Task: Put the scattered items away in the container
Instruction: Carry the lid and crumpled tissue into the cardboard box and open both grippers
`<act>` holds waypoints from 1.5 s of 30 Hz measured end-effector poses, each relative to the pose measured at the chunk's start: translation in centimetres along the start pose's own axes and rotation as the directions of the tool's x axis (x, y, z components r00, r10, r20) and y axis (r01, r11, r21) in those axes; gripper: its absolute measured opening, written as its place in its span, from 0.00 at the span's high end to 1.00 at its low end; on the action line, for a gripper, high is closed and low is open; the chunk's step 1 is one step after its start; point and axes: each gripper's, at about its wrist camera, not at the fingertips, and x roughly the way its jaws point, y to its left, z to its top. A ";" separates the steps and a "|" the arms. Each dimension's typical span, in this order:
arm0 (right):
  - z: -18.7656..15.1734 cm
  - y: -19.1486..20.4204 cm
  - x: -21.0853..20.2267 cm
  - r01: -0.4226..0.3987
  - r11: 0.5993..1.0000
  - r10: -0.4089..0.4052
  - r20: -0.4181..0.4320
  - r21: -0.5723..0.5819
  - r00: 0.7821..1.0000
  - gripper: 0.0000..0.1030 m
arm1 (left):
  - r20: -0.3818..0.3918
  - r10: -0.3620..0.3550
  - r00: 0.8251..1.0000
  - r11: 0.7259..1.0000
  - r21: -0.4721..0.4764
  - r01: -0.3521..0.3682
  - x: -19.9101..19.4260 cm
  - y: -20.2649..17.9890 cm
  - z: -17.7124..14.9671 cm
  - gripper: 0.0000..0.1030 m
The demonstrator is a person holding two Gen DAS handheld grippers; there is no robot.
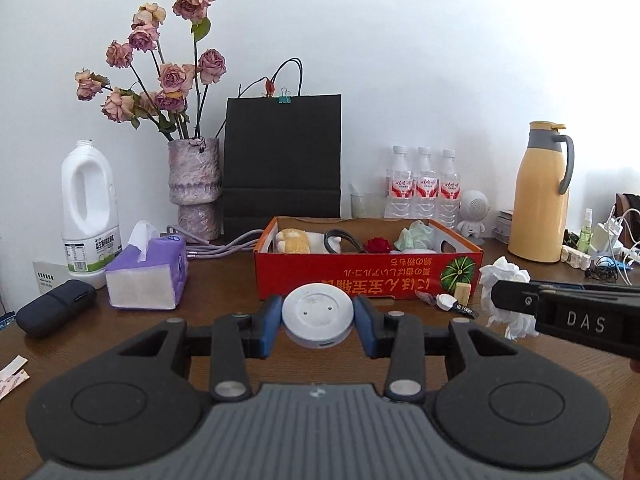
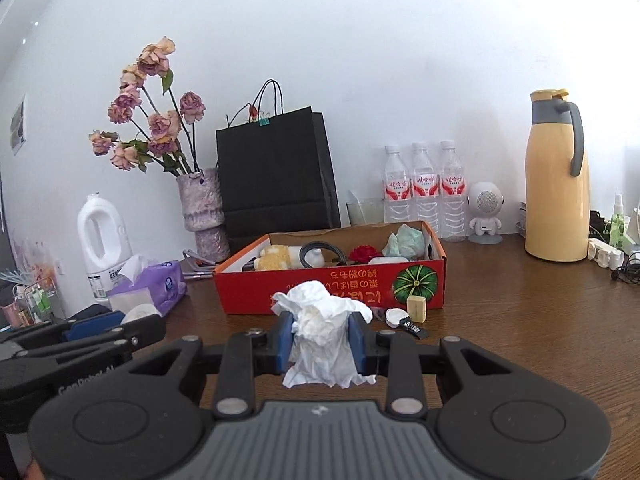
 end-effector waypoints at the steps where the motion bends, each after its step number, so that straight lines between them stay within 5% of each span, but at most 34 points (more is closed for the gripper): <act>1: 0.3 0.0 0.1 0.002 1.000 -0.002 0.009 -0.004 1.000 0.72 | 0.018 -0.003 1.000 1.000 0.008 0.003 0.3 -0.1 0.5 0.61; 10: 7.0 -2.2 8.8 0.005 1.000 -0.005 0.041 0.011 0.999 0.72 | 0.087 -0.003 0.996 1.000 0.015 0.002 10.6 0.1 6.6 0.61; 18: 11.8 -3.9 19.3 0.035 0.999 -0.035 0.013 0.007 0.999 0.72 | 0.006 0.002 1.000 1.000 -0.019 -0.002 21.7 0.7 10.3 0.61; 20: 12.8 -4.1 21.8 0.027 1.000 -0.027 -0.082 -0.004 0.996 0.72 | -0.071 -0.012 0.997 1.000 -0.006 0.012 23.9 0.9 11.3 0.61; 22: 14.3 -5.1 26.0 -0.003 0.999 0.018 -0.337 0.046 0.941 0.71 | -0.237 -0.035 0.971 0.998 0.039 0.045 27.1 1.0 12.7 0.61; 23: 14.9 -5.9 27.8 -0.029 0.994 0.072 -0.424 0.106 0.903 0.72 | -0.332 -0.064 0.941 0.997 0.027 0.077 28.9 1.4 13.4 0.61; 26: 15.7 -6.9 32.7 -0.043 0.989 0.122 -0.616 0.141 0.779 0.73 | -0.606 -0.132 0.785 0.991 -0.058 0.121 33.8 3.0 13.8 0.61; 28: 15.6 -6.6 34.8 -0.024 0.996 0.080 -0.697 0.089 0.713 0.72 | -0.688 -0.114 0.717 0.992 -0.038 0.121 35.5 3.6 13.2 0.61; 31: 14.5 -6.4 37.6 -0.016 0.988 0.132 -0.789 0.153 0.600 0.72 | -0.754 -0.111 0.648 0.993 -0.054 0.107 37.3 4.4 11.6 0.61; 32: 14.0 -6.0 38.2 -0.013 0.989 0.128 -0.805 0.148 0.579 0.72 | -0.768 -0.108 0.631 0.993 -0.053 0.106 37.8 4.4 11.1 0.61; 36: 11.8 -3.4 40.2 0.006 1.000 -0.005 -0.854 -0.002 0.521 0.71 | -0.798 -0.076 0.598 0.995 -0.021 0.097 38.9 4.3 9.3 0.60; 39: 10.6 -2.7 41.0 0.017 0.999 -0.039 -0.871 -0.036 0.490 0.57 | -0.789 -0.054 0.612 0.994 0.014 0.106 38.7 3.8 9.2 0.51; 42: 10.9 -2.8 40.8 0.032 0.999 -0.025 -0.877 -0.011 0.479 0.50 | -0.792 -0.045 0.609 0.995 0.018 0.096 38.7 3.9 9.7 0.48; 45: 12.9 -4.2 39.8 0.073 0.992 0.051 -0.867 0.101 0.496 0.35 | -0.773 -0.047 0.633 0.997 0.006 0.082 38.2 4.4 11.3 0.38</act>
